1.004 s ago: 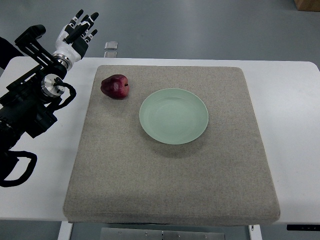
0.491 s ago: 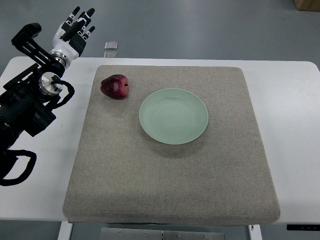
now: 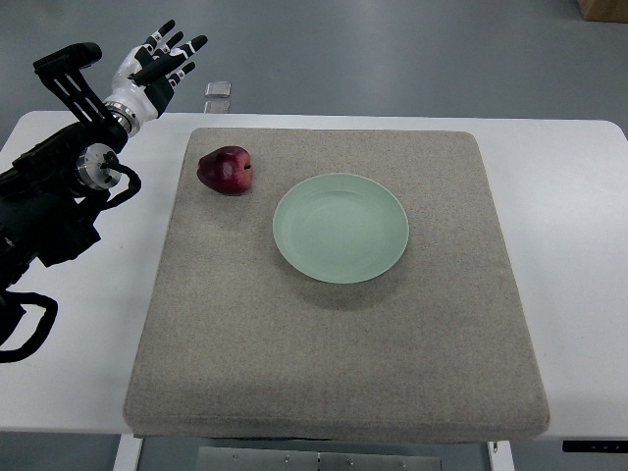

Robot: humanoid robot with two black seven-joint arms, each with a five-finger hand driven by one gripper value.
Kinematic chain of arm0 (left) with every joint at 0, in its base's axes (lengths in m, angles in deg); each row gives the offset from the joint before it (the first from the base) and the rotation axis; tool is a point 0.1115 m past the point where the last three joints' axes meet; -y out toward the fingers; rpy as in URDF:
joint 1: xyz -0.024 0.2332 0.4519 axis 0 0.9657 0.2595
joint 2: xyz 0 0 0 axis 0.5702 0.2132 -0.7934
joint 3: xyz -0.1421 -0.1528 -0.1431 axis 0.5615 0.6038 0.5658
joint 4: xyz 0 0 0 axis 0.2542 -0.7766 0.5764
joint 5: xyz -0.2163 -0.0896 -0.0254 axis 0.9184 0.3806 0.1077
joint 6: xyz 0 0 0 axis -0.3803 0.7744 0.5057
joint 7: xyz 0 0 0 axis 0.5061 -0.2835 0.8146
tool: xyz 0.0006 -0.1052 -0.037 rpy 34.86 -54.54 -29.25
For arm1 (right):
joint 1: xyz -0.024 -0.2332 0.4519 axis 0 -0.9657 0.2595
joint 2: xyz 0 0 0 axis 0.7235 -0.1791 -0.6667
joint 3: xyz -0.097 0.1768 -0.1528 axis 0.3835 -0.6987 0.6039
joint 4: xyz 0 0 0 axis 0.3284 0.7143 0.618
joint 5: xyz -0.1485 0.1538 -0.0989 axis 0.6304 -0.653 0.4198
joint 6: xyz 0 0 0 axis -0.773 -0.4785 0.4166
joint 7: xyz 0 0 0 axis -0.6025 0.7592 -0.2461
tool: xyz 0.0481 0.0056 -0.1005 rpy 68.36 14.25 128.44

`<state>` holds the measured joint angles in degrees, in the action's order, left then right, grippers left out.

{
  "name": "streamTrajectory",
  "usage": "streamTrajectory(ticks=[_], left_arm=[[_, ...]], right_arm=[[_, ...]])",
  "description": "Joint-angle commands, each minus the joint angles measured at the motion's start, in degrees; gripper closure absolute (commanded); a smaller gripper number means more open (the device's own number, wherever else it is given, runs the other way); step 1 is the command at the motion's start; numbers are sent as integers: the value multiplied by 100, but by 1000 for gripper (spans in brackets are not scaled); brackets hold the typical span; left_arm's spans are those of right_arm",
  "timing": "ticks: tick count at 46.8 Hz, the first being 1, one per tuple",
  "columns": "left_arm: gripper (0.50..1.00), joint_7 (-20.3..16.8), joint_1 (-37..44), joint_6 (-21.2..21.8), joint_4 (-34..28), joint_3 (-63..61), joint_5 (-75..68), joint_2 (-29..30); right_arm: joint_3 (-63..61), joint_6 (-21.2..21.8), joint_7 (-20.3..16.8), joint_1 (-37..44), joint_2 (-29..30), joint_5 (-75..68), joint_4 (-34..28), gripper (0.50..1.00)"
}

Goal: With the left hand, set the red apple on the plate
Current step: 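Swing the left hand over the red apple and lower fingers onto it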

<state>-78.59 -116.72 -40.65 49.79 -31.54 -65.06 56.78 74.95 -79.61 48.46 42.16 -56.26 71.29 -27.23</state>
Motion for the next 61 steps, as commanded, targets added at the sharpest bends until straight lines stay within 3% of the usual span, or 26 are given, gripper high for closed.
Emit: streamTrajectory(ticks=[1, 7, 16, 28, 45, 61], left_arm=[[504, -1, -48, -34, 8, -55, -463, 99], [504, -1, -162, -61, 201, -90, -1464, 266], [504, -1, -250, -219, 1035, -240, -2696, 750], [506, -1, -619, -333, 1625, -1285, -3856, 1181], [506, -1, -901, -896, 2679, -1356, -5930, 1620], [506, -133, -1041, -975, 2943, -1593, -7714, 1734]], right_arm=[[0, 0, 4, 0, 0, 0, 0, 536], [0, 0, 4, 0, 0, 0, 0, 536], [0, 0, 4, 0, 0, -9, 0, 536], [0, 0, -5, 0, 0, 0, 0, 536], [0, 0, -5, 0, 0, 0, 0, 536], [0, 0, 4, 0, 0, 0, 0, 536]])
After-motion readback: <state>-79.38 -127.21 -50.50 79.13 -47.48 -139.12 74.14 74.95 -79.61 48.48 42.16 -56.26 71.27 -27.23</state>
